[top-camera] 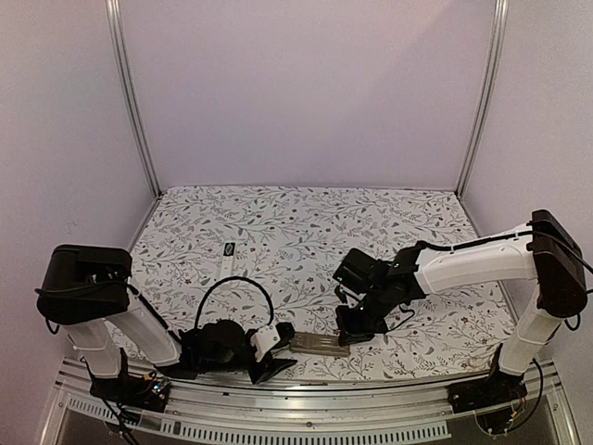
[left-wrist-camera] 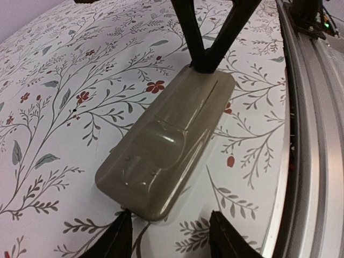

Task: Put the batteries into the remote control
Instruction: Load the battery cover onto the remote control without the battery cover.

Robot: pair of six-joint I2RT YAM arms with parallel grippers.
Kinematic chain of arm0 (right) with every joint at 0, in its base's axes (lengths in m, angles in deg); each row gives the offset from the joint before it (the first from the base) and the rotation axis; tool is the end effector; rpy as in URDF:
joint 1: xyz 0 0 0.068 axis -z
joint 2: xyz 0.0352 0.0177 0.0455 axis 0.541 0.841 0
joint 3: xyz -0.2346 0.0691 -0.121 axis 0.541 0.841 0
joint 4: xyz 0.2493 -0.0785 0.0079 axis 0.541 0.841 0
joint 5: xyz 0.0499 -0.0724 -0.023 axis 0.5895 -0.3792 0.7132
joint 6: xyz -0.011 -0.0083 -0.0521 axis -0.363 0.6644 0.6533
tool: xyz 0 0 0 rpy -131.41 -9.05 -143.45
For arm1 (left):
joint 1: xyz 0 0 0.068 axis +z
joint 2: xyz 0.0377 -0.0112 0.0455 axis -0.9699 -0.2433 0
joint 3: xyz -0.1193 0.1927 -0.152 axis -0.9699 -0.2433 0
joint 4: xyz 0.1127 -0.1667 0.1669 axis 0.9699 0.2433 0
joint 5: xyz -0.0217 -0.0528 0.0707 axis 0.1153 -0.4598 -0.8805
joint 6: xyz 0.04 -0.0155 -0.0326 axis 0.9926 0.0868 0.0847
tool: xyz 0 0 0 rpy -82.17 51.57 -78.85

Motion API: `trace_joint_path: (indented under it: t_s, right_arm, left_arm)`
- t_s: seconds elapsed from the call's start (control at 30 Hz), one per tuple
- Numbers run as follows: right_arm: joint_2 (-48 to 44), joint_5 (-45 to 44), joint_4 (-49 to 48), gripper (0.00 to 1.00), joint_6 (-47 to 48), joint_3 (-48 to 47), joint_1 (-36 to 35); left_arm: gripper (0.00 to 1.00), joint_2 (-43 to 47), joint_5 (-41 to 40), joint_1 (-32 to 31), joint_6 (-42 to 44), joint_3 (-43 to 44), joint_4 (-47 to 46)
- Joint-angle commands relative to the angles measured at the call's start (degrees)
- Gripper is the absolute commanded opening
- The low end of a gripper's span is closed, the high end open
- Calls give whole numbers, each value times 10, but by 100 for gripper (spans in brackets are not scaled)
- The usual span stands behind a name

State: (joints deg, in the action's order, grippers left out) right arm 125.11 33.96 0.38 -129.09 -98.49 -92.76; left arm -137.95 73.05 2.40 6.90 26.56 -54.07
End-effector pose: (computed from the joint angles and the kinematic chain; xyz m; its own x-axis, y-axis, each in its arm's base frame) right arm 0.1529 0.2806 0.1661 -0.9654 -0.2524 -0.0657 -0.2583 0.8908 0.3739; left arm 0.0778 -0.2488 0.0810 -0.1915 0.4422 -0.8762 0.9140 0.4057 0.0049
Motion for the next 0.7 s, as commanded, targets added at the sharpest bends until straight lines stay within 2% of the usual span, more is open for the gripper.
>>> trace_joint_path:
  t_s: [0.0, 0.27, 0.67]
  right_arm:
    - [14, 6, -10, 7, 5, -3, -6]
    - [26, 1, -11, 7, 6, -2, -6]
    - [16, -62, 76, 14, 34, -63, -7]
  left_arm:
    - [48, 0, 2, -8, -3, 8, 6]
    - [48, 0, 2, -8, -4, 8, 7]
    - [48, 0, 2, -8, -4, 8, 8]
